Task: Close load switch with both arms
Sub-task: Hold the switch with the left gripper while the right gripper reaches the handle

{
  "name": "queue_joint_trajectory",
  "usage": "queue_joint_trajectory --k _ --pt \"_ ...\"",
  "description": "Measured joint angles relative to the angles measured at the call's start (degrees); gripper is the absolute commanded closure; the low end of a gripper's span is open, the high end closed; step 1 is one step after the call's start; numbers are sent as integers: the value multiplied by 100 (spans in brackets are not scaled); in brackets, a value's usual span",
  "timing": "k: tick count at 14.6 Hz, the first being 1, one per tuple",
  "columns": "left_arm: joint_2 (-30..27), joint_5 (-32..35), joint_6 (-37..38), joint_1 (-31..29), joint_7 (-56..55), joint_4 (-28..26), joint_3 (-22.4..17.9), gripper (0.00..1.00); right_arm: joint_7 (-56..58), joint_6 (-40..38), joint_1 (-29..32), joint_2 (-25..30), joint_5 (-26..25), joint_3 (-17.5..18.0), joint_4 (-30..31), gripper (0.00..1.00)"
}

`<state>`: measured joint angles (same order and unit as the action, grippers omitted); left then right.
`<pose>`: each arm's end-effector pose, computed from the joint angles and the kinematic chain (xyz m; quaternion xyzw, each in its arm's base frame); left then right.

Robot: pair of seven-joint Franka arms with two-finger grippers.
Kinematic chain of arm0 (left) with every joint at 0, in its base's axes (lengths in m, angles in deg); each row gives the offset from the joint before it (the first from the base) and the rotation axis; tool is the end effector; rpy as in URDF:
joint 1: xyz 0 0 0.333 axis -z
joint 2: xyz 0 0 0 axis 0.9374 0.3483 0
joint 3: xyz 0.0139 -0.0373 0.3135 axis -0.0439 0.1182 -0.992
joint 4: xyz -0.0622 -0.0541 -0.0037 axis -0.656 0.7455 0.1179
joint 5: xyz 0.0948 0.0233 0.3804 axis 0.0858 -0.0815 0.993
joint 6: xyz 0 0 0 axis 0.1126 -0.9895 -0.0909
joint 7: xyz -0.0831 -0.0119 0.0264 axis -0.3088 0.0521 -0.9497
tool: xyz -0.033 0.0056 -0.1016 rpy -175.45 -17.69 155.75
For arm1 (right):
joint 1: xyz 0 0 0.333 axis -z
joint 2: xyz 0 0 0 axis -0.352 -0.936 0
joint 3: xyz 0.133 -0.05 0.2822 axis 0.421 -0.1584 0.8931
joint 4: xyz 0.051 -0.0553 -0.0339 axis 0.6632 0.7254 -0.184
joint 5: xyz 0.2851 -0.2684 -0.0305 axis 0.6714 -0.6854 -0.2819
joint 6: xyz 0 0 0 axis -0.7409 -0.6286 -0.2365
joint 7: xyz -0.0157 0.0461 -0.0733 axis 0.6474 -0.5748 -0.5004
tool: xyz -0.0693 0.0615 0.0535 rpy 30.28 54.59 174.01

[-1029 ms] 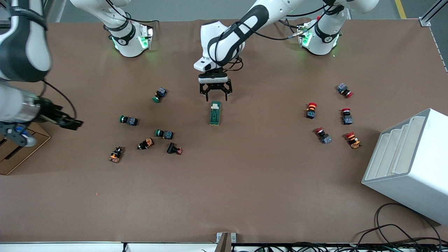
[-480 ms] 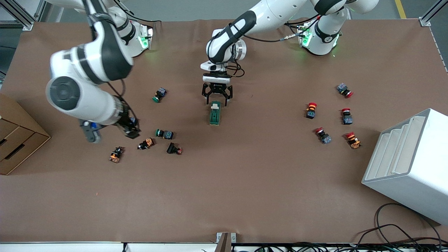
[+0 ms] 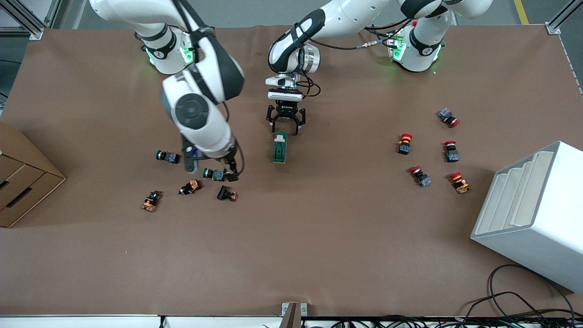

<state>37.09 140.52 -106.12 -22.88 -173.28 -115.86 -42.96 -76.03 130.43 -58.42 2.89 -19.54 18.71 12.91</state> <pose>0.2111 -0.5435 0.0945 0.8855 -0.0680 0.4589 0.0275 0.5533 0.3653 0.3669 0.7573 -0.6523 -0.0305 0.0111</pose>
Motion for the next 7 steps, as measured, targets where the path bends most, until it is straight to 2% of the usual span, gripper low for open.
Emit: queue_joint_trajectory --k 4,7 --pt "71 299 108 19 -240 -3 -8 1 -1162 818 -685 -324 1 2 242 0" --pt "106 429 198 37 -359 -13 -8 0 -1599 1766 -1057 -427 1 -1 808 0"
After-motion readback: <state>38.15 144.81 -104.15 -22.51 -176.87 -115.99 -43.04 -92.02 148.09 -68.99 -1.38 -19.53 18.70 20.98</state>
